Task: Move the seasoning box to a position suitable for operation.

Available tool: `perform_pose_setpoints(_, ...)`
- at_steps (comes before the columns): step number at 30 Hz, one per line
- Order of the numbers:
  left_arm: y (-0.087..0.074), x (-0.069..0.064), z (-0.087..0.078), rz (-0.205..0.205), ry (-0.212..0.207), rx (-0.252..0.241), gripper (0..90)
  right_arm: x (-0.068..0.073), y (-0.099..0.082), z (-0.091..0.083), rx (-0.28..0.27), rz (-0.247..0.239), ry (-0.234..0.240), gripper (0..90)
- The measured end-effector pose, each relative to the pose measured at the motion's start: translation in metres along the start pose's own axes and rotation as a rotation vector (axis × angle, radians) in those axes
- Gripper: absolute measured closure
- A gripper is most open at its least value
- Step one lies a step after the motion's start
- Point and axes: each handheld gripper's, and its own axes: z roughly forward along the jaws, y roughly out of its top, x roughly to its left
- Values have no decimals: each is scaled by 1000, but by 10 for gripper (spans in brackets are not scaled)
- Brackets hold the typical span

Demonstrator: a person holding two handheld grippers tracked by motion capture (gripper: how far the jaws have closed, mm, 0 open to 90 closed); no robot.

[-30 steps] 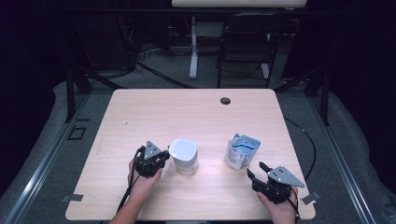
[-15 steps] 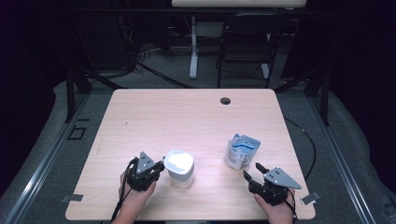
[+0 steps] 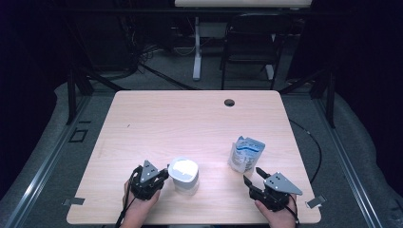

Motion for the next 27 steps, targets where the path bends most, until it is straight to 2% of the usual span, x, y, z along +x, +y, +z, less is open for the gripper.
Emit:
perform_pose_setpoints(5, -1, -3, 3, 0, -3, 8, 833, 2, 0, 0, 7, -6, 7, 444)
perform_pose_setpoints(15, -5, -5, 4, -2, -5, -6, 829, 8, -1, 4, 20, -22, 28, 443)
perform_pose_setpoints(19, -6, -4, 2, -20, -26, -5, 819, 9, -2, 5, 22, -24, 30, 442)
perform_pose_setpoints(20, -8, -3, 0, -25, -44, -1, 818, 9, -1, 5, 23, -25, 30, 441)
perform_pose_setpoints(22, -8, -3, -3, -29, -74, -6, 801, 10, -1, 4, 18, -30, 33, 438)
perform_pose_setpoints(27, -6, -3, -11, -28, -103, -27, 776, 14, 2, 3, 10, -39, 38, 435)
